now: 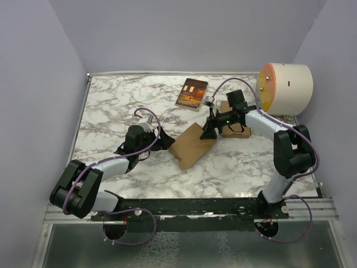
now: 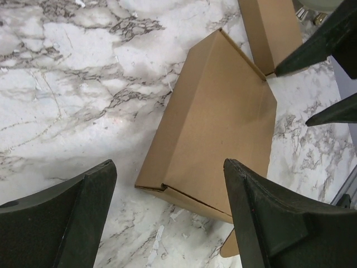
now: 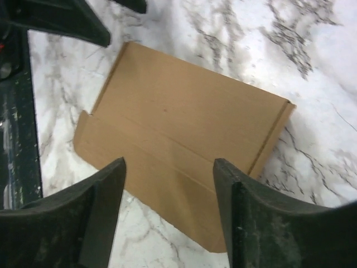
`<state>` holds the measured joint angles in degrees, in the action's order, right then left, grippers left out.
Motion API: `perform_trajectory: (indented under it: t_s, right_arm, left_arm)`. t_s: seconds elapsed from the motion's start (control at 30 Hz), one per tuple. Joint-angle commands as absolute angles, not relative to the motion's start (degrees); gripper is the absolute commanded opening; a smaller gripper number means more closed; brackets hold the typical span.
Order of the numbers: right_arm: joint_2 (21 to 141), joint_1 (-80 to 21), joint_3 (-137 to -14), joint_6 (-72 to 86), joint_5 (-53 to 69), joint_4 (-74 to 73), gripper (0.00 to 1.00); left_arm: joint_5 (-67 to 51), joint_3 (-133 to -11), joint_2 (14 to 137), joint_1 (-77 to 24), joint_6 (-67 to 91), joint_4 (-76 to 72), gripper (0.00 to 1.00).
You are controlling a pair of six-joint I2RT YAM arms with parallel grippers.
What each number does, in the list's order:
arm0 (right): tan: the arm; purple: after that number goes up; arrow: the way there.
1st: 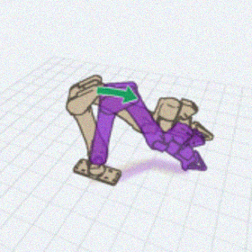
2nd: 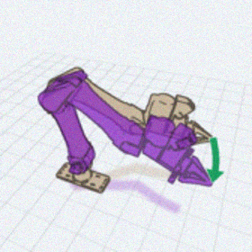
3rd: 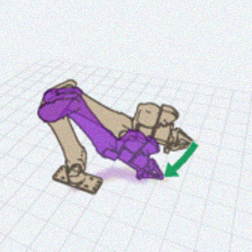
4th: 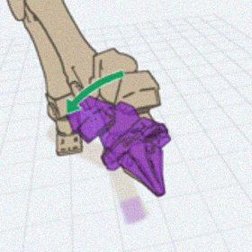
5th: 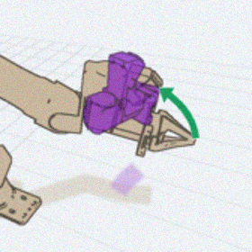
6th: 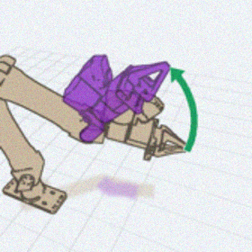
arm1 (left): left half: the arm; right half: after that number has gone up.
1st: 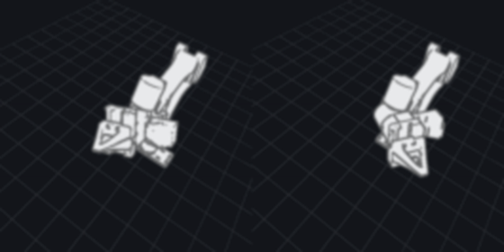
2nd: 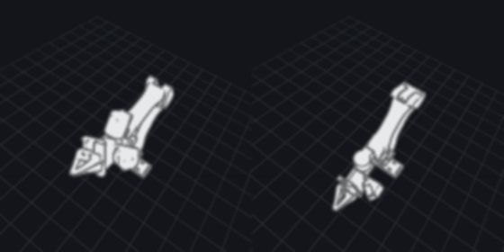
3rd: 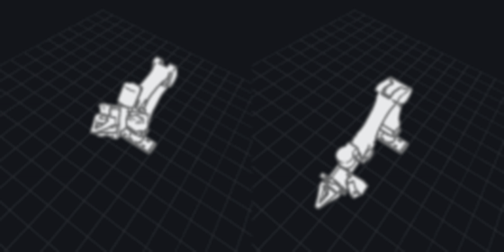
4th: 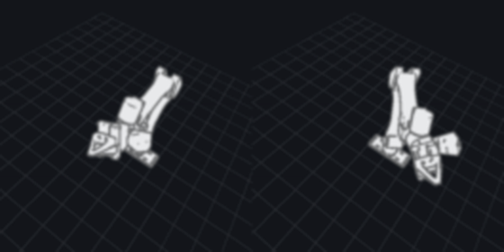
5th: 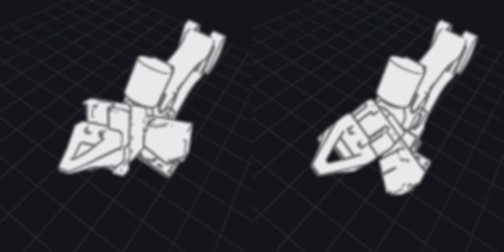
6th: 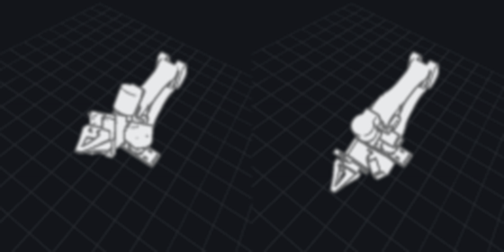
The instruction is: Fold the paper box
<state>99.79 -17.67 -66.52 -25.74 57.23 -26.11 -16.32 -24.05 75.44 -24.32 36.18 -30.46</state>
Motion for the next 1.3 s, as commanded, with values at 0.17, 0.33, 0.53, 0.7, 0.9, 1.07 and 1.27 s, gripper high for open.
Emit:
perform_trajectory:
  t_s: [0.17,0.33,0.53,0.7,0.9,1.07,1.27]
  right_arm:
    - [105.1,-14.7,-67.0,-11.6,45.7,-14.8,0.7]
    - [108.8,-14.7,-68.1,-8.0,47.1,-14.2,0.7]
    - [111.2,-14.2,-68.7,-5.6,48.2,-14.3,0.51]
    - [112.7,-11.5,-68.4,-3.2,52.3,-13.8,0.42]
    - [114.1,-10.1,-68.2,-1.6,55.9,-13.7,0.36]
    - [114.9,-9.6,-67.9,0.0,59.1,-13.3,0.33]
    - [115.9,-8.9,-67.5,3.0,61.8,-12.3,0.3]
  left_arm:
    - [-18.6,-22.3,75.5,-23.9,39.8,-32.7,0.8]
    - [-18.2,-21.1,74.5,-23.9,40.4,-32.6,0.8]
    - [-18.5,-18.6,73.9,-23.9,42.7,-34.9,0.8]
    - [-18.0,-17.4,73.1,-23.9,43.8,-35.5,0.8]
    - [-17.9,-16.0,73.6,-23.9,47.1,-39.1,0.8]
    - [-18.2,-14.2,75.3,-23.9,52.1,-45.2,0.8]
    - [-18.0,-12.6,80.3,-24.6,58.5,-53.4,0.82]
